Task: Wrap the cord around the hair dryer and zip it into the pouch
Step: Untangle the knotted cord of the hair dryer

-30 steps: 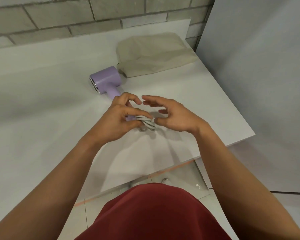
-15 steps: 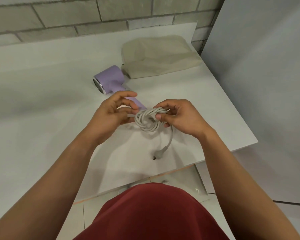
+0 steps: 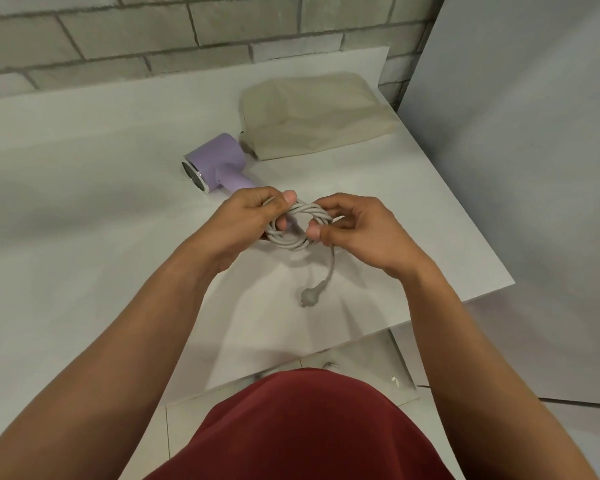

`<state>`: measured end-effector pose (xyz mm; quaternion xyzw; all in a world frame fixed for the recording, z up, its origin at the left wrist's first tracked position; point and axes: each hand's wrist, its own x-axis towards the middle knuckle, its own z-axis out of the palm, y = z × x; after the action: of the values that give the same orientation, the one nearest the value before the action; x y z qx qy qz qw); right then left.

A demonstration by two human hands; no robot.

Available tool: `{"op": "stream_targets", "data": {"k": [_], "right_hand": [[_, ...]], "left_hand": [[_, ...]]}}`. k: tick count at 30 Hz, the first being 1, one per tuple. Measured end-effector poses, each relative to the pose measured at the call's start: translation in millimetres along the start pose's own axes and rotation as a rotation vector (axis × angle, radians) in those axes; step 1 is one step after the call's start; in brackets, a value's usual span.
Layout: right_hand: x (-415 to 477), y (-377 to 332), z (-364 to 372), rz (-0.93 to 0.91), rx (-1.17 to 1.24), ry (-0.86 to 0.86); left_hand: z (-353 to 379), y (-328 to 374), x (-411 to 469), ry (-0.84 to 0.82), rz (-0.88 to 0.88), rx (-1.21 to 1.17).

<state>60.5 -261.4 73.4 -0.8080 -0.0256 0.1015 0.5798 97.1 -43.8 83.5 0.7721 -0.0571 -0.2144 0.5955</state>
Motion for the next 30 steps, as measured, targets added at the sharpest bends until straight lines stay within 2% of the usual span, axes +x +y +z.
{"op": "stream_targets", "data": {"k": [2, 5, 10, 13, 16, 20, 24, 26, 28, 30], "right_hand": [[-3, 3, -7, 0.014, 0.083, -0.152], [-5, 7, -9, 0.013, 0.194, -0.196], [0, 5, -1, 0.080, 0.278, -0.043], [6, 3, 6, 0.092, 0.173, 0.079], [10, 4, 7, 0.046, 0.035, 0.111], [9, 5, 8, 0.022, -0.003, 0.061], [9, 3, 11, -0.003, -0.021, 0.034], [9, 3, 11, -0.002, -0.003, 0.041], [7, 3, 12, 0.004, 0.048, 0.058], [7, 2, 13, 0.007, 0.101, 0.091]], "left_hand": [[1, 0, 0, 0.024, 0.001, -0.042], [3, -3, 1, 0.032, 0.010, -0.055], [6, -2, 1, 0.090, 0.089, -0.037], [9, -1, 0, 0.117, 0.104, 0.006], [3, 3, 2, 0.061, -0.003, 0.003], [-14, 14, 14, -0.012, -0.158, 0.078], [-25, 20, 26, -0.218, -0.032, 0.396], [-28, 25, 27, -0.314, 0.007, 0.474], [-29, 30, 26, -0.304, 0.066, 0.535], [-26, 30, 26, -0.197, 0.177, 0.602]]}}
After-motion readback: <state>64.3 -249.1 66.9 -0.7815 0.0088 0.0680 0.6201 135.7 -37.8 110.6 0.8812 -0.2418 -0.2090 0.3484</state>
